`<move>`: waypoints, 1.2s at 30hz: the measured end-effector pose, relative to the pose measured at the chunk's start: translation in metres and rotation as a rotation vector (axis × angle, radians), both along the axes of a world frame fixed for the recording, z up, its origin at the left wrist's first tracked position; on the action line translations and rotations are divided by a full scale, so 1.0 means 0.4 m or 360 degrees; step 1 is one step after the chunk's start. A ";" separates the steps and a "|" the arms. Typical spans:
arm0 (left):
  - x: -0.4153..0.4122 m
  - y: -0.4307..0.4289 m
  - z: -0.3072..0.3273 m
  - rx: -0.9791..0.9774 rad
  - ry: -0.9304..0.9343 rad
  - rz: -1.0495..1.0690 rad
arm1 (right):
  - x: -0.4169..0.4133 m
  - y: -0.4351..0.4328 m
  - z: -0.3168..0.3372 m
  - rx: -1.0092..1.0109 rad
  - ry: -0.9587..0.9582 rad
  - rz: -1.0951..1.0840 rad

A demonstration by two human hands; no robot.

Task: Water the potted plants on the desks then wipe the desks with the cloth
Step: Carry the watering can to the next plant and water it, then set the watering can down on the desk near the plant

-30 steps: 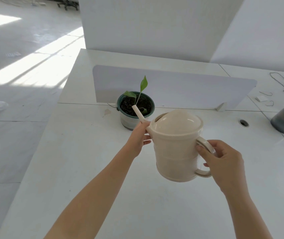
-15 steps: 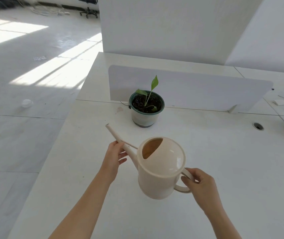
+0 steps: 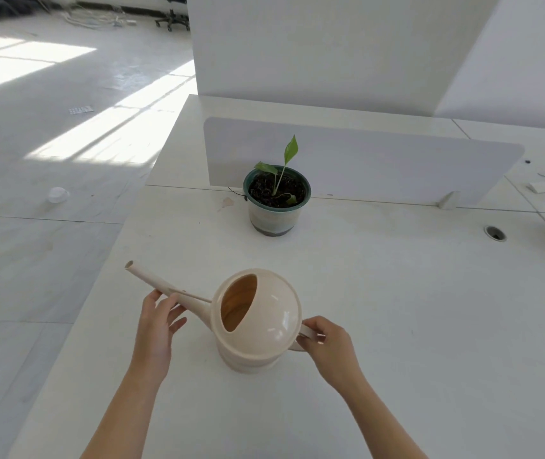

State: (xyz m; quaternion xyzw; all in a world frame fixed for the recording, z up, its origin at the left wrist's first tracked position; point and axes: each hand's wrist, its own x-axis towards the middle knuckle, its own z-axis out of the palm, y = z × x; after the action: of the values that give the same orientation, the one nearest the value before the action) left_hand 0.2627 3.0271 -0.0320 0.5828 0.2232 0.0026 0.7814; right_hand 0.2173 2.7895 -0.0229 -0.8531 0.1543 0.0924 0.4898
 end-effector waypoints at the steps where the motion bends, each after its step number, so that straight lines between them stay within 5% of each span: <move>1: -0.008 0.005 0.000 -0.0001 -0.0002 0.0025 | -0.001 0.005 -0.001 0.0004 0.0007 0.0022; 18: -0.085 0.059 -0.010 0.0022 0.0088 0.0321 | -0.002 0.052 -0.032 0.0013 -0.0017 0.0353; 26: -0.120 0.080 0.014 0.0485 0.0299 0.0116 | 0.027 0.013 -0.012 -0.0014 0.0082 0.0618; 29: -0.125 0.084 0.083 0.0736 0.0217 0.0153 | 0.066 -0.026 0.016 -0.0009 0.0033 0.0618; 36: 0.063 -0.003 0.221 0.0774 -0.0147 -0.0144 | 0.235 -0.086 0.064 -0.0009 -0.0123 0.0342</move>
State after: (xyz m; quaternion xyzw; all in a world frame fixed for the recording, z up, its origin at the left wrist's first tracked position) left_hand 0.2878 3.0259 0.0565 0.7623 0.1538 0.0481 0.6269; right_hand 0.3112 2.7552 0.0025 -0.8690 0.0432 0.1109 0.4802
